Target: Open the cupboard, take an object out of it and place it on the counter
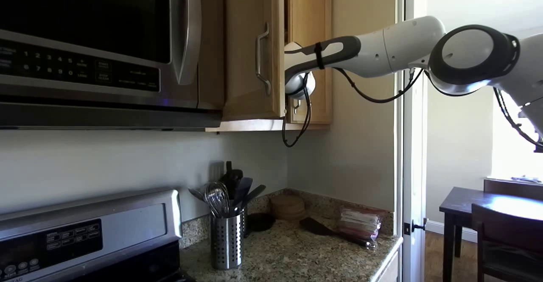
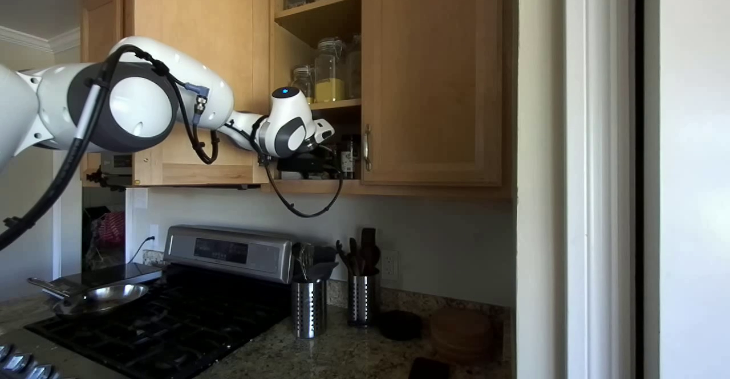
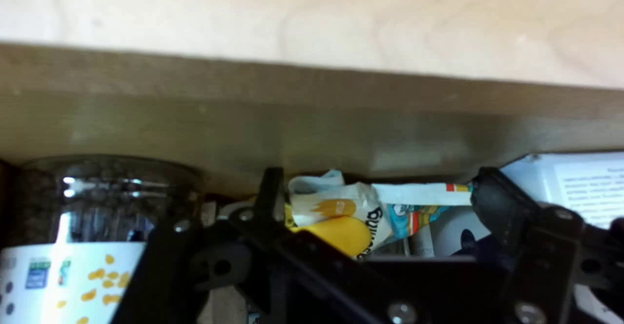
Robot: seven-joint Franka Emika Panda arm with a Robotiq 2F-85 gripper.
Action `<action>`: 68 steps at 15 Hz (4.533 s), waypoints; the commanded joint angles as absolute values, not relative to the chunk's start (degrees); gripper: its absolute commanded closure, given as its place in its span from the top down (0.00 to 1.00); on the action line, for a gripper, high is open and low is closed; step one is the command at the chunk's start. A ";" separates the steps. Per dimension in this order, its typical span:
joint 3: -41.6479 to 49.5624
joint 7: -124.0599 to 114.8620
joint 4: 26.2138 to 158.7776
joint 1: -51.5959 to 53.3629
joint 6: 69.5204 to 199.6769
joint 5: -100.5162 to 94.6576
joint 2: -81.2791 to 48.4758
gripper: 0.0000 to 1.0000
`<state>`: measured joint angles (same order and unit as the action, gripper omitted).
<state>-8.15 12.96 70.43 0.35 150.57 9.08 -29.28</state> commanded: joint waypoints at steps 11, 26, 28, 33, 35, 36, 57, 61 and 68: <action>-14.36 25.75 67.88 -4.19 151.07 13.62 -33.03 1.00; -16.29 26.82 65.46 -4.14 151.47 13.15 -35.02 0.10; -16.72 27.16 65.23 -3.95 151.64 13.06 -35.03 0.07; -18.40 29.86 66.22 -4.11 151.77 13.09 -34.21 0.09; -19.55 31.63 67.84 -4.64 151.86 13.65 -32.97 0.10; -20.11 32.48 68.69 -4.99 152.05 13.98 -32.31 0.09; -30.71 50.97 101.47 -20.72 154.79 38.84 -3.72 0.08; -29.65 51.44 106.20 -20.93 154.60 41.83 1.18 0.09; -27.95 49.41 114.49 -20.21 153.54 44.18 8.91 0.08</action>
